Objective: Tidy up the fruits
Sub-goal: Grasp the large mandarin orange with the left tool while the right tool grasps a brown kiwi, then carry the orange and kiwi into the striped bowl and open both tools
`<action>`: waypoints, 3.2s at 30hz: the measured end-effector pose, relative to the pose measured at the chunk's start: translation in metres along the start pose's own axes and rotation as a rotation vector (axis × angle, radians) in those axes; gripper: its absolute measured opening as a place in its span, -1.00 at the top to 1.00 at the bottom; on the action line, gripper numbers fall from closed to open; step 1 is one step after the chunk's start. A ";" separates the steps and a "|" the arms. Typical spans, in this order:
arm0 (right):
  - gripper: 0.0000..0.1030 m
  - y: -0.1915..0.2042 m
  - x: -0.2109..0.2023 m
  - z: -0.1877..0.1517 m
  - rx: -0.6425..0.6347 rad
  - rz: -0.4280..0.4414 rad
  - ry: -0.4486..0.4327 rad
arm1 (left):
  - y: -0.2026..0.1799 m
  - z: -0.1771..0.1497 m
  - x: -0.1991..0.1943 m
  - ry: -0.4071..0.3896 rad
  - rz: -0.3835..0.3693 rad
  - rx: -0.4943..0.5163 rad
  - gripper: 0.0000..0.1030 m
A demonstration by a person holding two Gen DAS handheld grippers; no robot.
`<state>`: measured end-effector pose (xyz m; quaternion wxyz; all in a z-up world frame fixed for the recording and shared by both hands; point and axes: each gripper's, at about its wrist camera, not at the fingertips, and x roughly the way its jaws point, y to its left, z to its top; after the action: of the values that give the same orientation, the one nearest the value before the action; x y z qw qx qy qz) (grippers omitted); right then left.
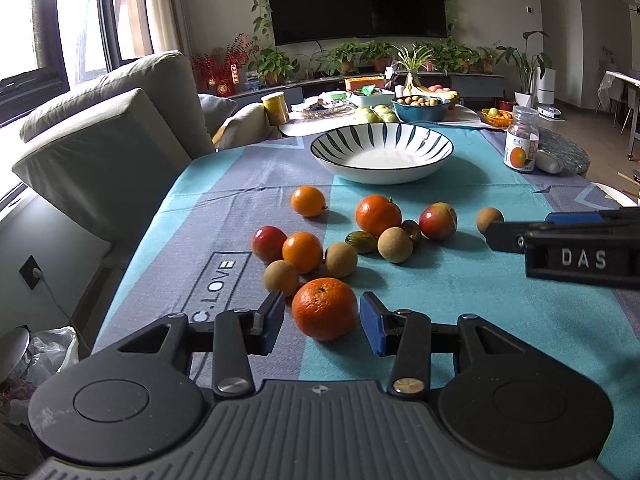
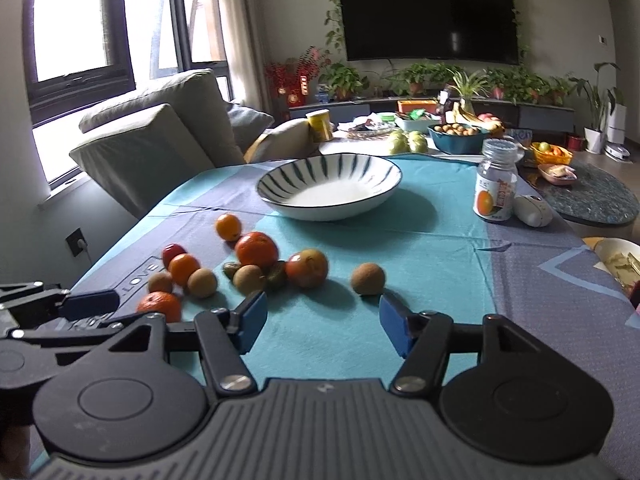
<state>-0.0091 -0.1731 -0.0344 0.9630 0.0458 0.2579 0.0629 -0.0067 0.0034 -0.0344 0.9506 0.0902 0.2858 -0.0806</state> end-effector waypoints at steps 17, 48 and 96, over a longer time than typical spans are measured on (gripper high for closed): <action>-0.52 -0.013 0.051 0.011 0.016 -0.023 0.091 | 0.001 0.002 0.022 0.025 -0.008 0.009 0.28; -0.51 -0.027 0.072 0.072 0.037 0.032 -0.027 | -0.011 0.102 0.085 -0.103 -0.151 0.069 0.29; -0.52 -0.031 0.060 0.059 0.091 0.065 -0.015 | 0.030 0.081 0.056 -0.109 -0.143 -0.027 0.30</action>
<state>0.0754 -0.1979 -0.0169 0.9592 0.0985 0.2518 0.0822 0.0880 0.0095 0.0047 0.9577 0.0525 0.2404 -0.1492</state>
